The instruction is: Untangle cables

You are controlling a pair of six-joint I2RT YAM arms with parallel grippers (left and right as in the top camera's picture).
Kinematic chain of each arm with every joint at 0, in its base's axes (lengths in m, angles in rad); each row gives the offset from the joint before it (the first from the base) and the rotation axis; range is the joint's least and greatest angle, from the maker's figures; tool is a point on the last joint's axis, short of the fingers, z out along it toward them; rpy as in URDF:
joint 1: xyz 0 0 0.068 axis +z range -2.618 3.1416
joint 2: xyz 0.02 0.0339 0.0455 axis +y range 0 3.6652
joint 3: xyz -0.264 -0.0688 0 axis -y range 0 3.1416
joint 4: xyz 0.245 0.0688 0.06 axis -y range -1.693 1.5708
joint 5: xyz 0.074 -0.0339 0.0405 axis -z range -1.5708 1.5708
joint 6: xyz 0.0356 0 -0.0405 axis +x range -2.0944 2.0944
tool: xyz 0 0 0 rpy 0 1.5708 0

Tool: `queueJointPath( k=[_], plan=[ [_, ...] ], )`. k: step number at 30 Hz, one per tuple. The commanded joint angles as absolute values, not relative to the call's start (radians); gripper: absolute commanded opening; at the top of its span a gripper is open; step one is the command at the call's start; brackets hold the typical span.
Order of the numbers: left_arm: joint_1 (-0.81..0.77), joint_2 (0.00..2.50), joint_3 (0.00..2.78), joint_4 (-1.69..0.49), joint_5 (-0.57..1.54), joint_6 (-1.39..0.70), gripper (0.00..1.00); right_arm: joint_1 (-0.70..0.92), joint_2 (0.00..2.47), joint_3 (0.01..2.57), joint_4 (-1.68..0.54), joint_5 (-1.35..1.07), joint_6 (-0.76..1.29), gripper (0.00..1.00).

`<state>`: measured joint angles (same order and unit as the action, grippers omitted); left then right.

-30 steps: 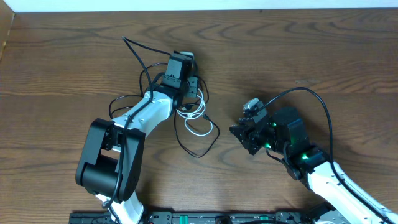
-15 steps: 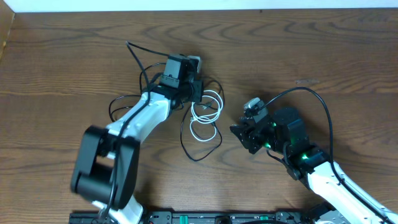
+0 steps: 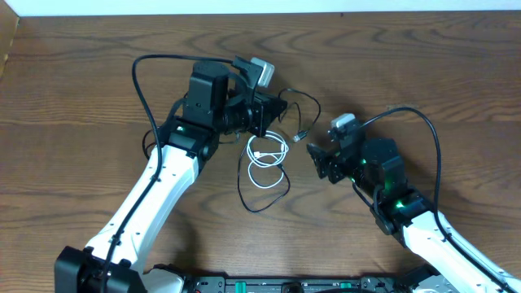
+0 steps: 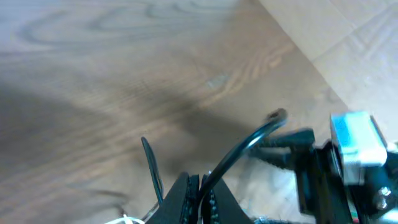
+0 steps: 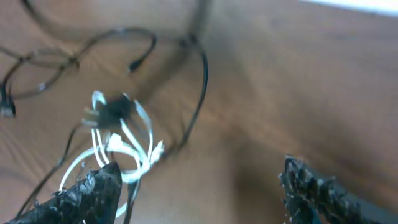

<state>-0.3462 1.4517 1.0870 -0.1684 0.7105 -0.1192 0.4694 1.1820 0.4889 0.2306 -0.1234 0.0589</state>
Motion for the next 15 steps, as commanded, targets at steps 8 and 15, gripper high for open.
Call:
queueJointPath(
  k=[8, 15],
  plan=[
    [-0.360, 1.430, 1.090, 0.167, 1.101, -0.449, 0.07, 0.464, 1.181, 0.495, 0.276, -0.108, 0.044, 0.79],
    [-0.361, 1.419, 1.090, 0.434, 1.142, -0.729, 0.08, 0.464, 1.181, 0.495, 0.293, -0.108, 0.044, 0.79]
  ],
)
